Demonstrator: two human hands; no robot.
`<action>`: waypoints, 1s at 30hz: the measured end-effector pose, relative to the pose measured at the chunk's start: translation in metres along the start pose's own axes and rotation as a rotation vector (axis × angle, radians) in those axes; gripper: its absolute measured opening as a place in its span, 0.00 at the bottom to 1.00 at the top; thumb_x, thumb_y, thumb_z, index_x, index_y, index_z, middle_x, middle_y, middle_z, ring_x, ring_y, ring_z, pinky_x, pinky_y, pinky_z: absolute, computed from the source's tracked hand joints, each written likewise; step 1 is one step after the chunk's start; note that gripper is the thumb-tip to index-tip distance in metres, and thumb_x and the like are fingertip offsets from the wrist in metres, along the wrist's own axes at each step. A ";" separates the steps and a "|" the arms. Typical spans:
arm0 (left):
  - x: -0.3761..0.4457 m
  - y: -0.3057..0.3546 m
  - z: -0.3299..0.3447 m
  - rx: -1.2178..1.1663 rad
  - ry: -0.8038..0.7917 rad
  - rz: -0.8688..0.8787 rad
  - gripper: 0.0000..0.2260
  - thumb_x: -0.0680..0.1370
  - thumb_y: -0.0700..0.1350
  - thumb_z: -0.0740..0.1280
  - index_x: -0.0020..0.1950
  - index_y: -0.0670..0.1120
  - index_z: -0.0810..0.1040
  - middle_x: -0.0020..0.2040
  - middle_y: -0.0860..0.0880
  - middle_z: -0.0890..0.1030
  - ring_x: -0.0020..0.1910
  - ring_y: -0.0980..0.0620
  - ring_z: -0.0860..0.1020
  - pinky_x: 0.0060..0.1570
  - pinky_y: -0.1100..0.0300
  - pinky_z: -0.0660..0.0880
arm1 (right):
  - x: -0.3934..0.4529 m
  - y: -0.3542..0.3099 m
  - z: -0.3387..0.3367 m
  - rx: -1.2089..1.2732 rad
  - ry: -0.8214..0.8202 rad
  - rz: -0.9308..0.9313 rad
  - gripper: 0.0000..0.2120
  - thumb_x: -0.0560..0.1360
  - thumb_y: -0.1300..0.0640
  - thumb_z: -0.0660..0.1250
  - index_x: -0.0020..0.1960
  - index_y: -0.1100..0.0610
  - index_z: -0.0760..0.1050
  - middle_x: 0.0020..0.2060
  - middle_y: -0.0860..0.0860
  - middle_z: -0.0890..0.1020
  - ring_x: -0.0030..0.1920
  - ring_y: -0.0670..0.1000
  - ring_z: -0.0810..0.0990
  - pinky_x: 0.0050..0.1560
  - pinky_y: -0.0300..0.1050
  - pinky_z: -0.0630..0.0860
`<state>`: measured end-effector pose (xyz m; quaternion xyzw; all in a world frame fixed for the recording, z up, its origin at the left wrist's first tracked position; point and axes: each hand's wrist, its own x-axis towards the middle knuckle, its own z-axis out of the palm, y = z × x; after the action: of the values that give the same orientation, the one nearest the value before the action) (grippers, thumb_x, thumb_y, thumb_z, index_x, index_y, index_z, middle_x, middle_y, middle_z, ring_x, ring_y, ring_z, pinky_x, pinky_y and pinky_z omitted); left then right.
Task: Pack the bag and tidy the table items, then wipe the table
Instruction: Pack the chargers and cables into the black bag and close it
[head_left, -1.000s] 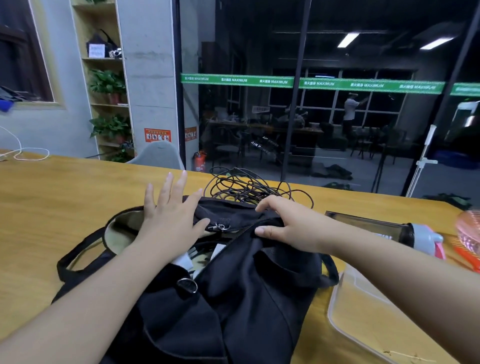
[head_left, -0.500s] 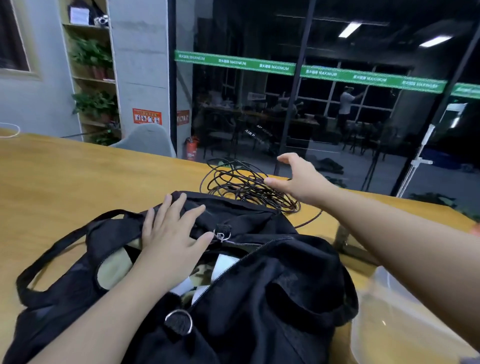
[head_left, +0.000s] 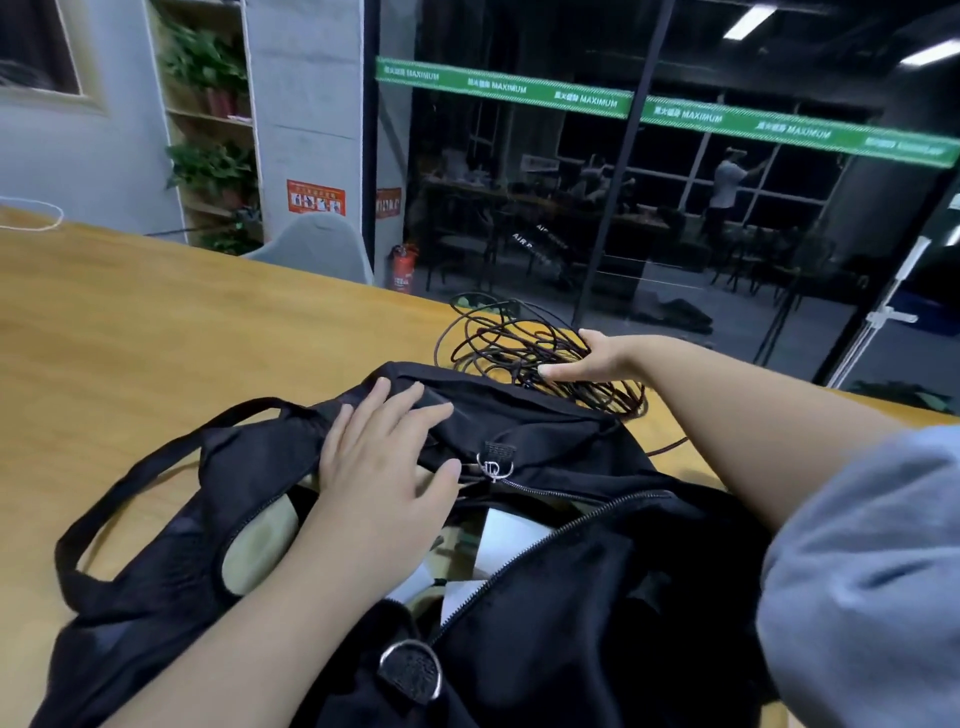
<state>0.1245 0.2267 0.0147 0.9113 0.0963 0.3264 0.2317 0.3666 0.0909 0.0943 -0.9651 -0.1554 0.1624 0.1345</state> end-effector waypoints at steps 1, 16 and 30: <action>0.000 0.000 0.000 -0.002 0.003 -0.001 0.26 0.70 0.57 0.51 0.69 0.58 0.65 0.73 0.60 0.58 0.67 0.69 0.42 0.63 0.70 0.29 | 0.001 -0.003 0.001 -0.032 -0.024 0.003 0.52 0.67 0.31 0.65 0.77 0.51 0.42 0.77 0.53 0.49 0.75 0.59 0.53 0.71 0.59 0.57; -0.002 0.002 -0.002 0.000 -0.007 -0.025 0.31 0.66 0.63 0.44 0.66 0.60 0.67 0.65 0.69 0.55 0.66 0.73 0.42 0.62 0.75 0.30 | 0.025 -0.022 0.001 -0.479 -0.060 -0.009 0.60 0.55 0.21 0.58 0.78 0.51 0.45 0.76 0.54 0.55 0.74 0.59 0.59 0.71 0.57 0.60; -0.003 0.004 -0.001 0.016 0.003 -0.033 0.30 0.66 0.63 0.45 0.65 0.60 0.68 0.63 0.68 0.59 0.65 0.73 0.45 0.61 0.75 0.32 | 0.012 -0.038 0.018 -0.586 -0.264 -0.048 0.31 0.80 0.39 0.49 0.77 0.53 0.47 0.76 0.51 0.53 0.74 0.55 0.55 0.70 0.49 0.56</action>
<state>0.1214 0.2225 0.0151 0.9110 0.1142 0.3230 0.2294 0.3614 0.1333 0.0863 -0.9294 -0.2343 0.2313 -0.1666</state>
